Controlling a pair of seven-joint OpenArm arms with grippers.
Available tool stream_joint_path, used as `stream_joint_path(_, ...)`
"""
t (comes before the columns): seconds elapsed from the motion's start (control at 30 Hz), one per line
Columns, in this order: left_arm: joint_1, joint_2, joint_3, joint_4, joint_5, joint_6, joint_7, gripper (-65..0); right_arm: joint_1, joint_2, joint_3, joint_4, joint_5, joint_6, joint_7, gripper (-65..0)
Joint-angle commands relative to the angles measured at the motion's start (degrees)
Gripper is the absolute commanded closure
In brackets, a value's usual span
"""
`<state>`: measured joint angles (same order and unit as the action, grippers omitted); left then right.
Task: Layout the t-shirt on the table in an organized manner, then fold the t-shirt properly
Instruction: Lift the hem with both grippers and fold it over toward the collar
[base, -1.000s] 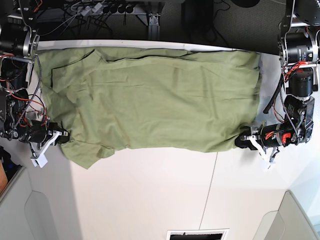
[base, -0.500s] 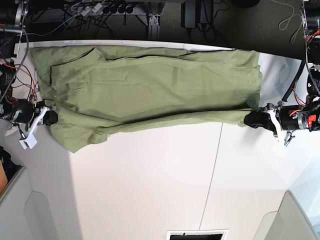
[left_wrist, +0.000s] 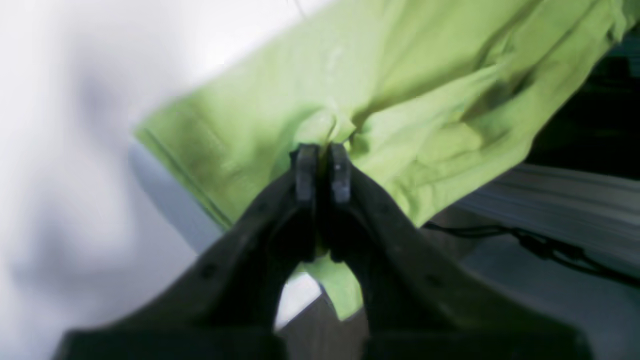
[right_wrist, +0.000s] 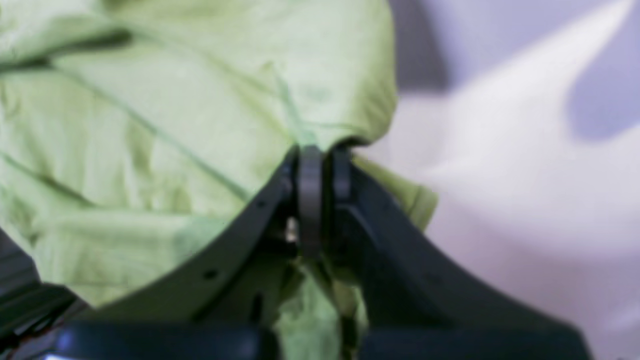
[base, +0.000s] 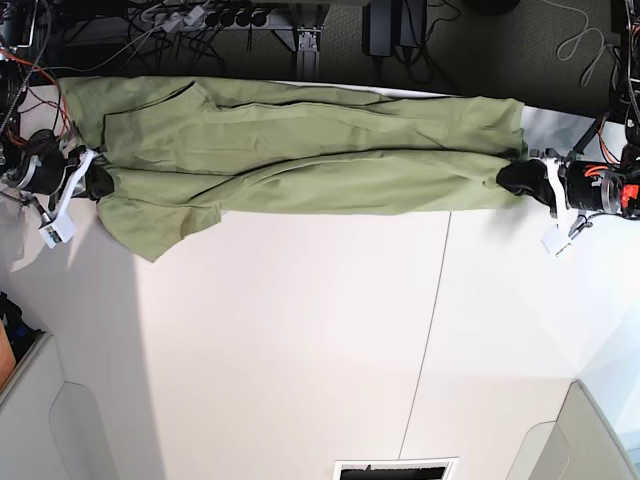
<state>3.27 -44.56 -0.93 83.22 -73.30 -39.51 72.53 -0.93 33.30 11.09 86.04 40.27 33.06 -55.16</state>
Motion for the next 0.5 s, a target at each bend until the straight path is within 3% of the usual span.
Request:
stream_joint_path(0.0,0.17,-0.98,-0.59,0.72,-1.18,-0.49,-0.26,-11.7,-0.04,1.22,0.59,0.81,0.13,0.20,0.66,0.0)
stream_joint_path(0.07,1.40,-0.81,-0.59,0.72,-1.20,-0.49,-0.37,-19.7,-0.85,1.14,0.59,0.81,-0.70,0.17,0.61,0.0)
stream_joint_path(0.13,1.86,-0.81,-0.59,0.72,-1.16,-0.49,-1.11,-25.6,-1.01,1.16,0.59,0.83,-0.81,0.13,0.48,-16.0)
stream_joint_path(0.2,1.81,-0.85,-0.59,0.72,-0.98,-0.49,-1.84,-26.1,-0.98,1.14,0.74,1.16,-0.74,0.13,1.33,-26.0)
stream_joint_path(0.47,1.29,-0.85,-0.59,0.72,-0.61,-0.49,-2.58,-26.1,2.73,1.14,4.66,2.97,0.90,-0.31,2.80,-27.2)
